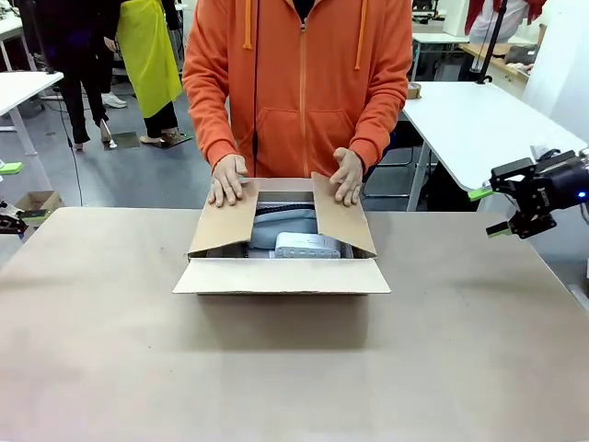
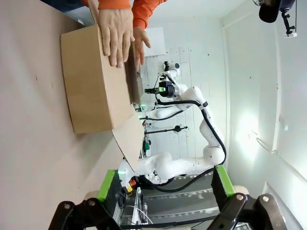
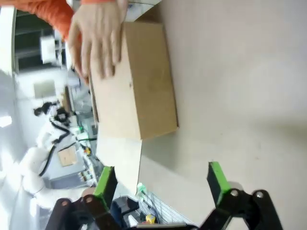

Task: Pack the gift set into the box.
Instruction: Lift both hands away from the flaps of the Package Box, then press and hold the closed box until the human finishes sealing it.

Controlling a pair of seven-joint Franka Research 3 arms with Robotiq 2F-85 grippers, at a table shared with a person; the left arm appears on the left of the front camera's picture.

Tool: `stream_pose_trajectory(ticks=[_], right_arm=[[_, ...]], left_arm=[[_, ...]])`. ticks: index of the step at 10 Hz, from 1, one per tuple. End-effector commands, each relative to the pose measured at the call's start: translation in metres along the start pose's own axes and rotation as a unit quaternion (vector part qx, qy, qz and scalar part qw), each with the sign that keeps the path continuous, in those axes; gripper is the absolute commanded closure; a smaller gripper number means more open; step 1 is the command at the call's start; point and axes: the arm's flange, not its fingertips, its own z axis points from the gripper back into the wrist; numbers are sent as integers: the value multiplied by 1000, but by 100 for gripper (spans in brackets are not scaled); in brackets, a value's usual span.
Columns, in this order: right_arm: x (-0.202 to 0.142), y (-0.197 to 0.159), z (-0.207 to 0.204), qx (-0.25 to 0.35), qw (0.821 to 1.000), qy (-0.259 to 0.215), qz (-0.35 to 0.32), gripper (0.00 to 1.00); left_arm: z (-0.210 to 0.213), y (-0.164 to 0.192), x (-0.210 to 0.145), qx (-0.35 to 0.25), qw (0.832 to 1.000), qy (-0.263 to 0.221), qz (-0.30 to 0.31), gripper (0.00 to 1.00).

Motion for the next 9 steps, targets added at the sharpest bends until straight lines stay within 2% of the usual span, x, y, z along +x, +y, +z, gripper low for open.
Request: stream_pose_trajectory(ticks=[1, 9], right_arm=[[-9, 3, 15, 33, 999, 6, 25, 0], [-9, 3, 15, 33, 999, 6, 25, 0]], left_arm=[[-2, -1, -4, 3, 1000, 0, -10, 0], [-2, -1, -4, 3, 1000, 0, -10, 0]])
